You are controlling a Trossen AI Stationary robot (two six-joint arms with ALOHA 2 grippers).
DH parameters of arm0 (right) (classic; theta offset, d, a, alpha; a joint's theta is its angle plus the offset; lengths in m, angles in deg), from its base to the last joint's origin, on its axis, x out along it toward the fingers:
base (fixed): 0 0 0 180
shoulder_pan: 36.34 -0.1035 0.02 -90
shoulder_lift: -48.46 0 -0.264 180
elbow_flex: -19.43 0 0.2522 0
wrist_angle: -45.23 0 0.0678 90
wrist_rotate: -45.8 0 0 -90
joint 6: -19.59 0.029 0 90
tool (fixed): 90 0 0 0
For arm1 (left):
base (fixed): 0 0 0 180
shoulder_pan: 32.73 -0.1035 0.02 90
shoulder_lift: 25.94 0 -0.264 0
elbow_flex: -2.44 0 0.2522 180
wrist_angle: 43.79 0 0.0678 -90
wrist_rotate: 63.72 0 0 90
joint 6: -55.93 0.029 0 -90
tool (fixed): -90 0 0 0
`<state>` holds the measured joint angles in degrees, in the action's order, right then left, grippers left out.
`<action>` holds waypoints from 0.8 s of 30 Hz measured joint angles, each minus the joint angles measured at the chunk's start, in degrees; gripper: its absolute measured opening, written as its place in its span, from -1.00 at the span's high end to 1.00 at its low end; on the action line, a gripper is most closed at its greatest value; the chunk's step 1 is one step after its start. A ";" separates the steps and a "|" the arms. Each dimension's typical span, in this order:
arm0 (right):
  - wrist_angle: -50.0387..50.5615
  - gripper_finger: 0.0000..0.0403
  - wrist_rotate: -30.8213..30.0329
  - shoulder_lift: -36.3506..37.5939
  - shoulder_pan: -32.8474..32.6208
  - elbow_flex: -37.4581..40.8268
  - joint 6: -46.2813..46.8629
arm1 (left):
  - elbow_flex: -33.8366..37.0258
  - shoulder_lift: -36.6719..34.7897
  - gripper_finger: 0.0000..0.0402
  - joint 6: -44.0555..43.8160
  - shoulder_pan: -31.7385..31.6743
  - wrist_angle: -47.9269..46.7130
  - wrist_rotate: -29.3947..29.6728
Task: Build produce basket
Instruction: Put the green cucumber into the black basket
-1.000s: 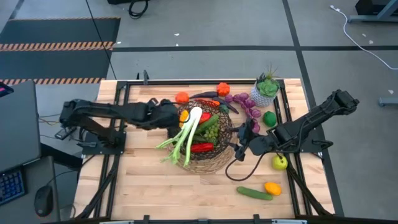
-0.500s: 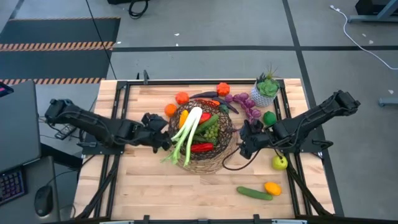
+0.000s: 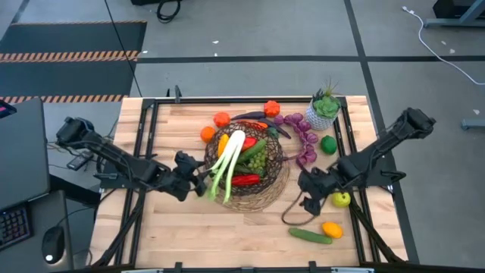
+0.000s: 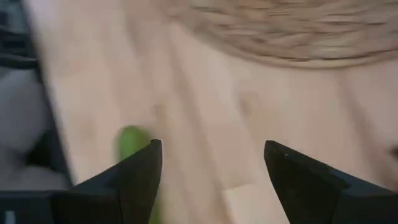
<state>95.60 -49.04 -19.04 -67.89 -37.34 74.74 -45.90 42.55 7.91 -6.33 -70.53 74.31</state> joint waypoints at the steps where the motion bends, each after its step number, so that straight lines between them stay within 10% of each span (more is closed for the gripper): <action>1: -1.32 -0.42 -0.26 -0.19 -1.35 -0.02 0.76 | 0.61 0.00 0.06 -0.62 0.35 1.07 -0.06; 24: 4.70 -0.33 -4.56 -26.76 -21.27 -17.30 12.36 | 1.23 -9.14 0.14 7.16 9.18 4.83 11.12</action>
<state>100.30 -53.60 -45.80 -89.16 -54.63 87.10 -44.66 33.41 15.07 2.84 -65.70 85.42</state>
